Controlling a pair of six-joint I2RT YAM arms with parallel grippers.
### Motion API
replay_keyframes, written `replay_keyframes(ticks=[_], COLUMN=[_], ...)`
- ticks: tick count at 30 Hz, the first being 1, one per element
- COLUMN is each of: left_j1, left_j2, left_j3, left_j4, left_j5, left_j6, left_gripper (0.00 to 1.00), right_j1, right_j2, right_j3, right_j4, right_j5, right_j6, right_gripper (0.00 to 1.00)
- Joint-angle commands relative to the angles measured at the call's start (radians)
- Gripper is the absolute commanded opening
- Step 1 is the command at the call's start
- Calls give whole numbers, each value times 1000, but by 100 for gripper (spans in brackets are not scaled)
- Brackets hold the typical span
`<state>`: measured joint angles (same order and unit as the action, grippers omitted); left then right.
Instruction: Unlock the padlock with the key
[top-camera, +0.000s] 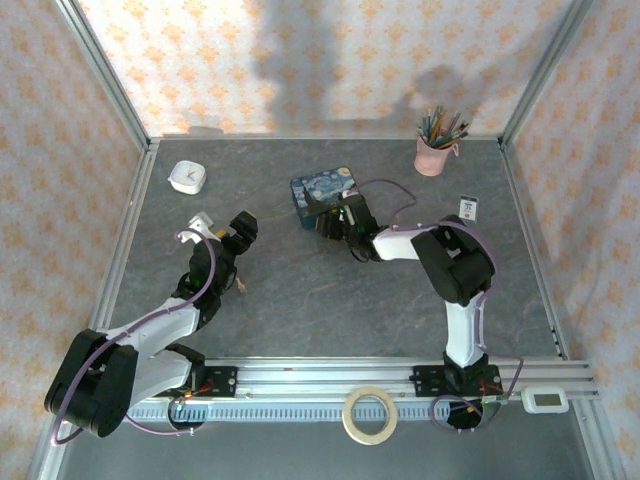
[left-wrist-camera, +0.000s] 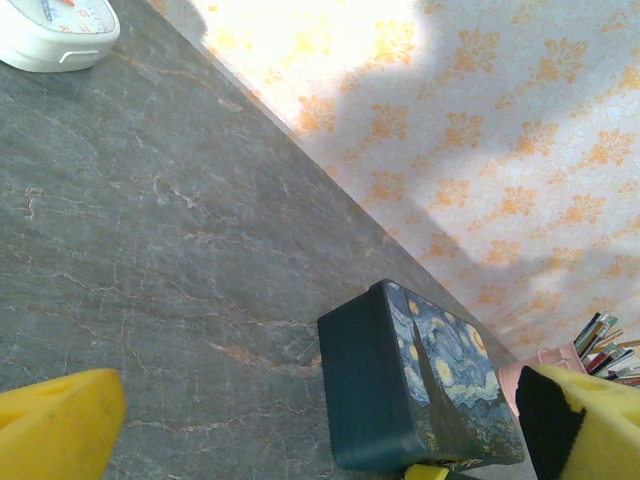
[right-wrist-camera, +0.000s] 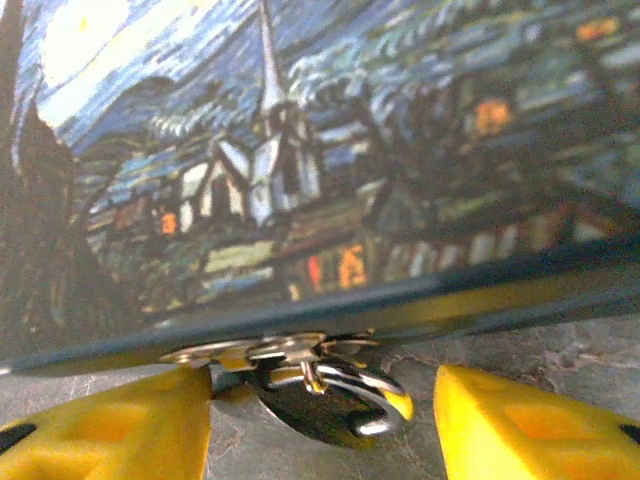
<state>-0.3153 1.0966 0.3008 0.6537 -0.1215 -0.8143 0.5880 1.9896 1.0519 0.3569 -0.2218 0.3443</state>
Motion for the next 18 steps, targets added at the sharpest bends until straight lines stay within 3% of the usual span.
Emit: replay_keyframes(ticks=[1, 8, 15, 18], left_j1=[-1, -1, 0, -1], left_j2=[-17, -23, -10, 1], left_j3=[-9, -11, 0, 8], left_j4=[-12, -12, -8, -6], left_j5=[-25, -32, -34, -31], left_j6=[14, 15, 27, 32], left_gripper=[99, 99, 99, 99], right_j1=[-1, 14, 16, 16], right_j2=[29, -23, -33, -30], right_j3=[29, 6, 122, 152], right_j4=[31, -10, -401, -502], right_j5=[24, 2, 61, 143], right_j6=[6, -138, -369, -405], right_gripper=[53, 43, 41, 42])
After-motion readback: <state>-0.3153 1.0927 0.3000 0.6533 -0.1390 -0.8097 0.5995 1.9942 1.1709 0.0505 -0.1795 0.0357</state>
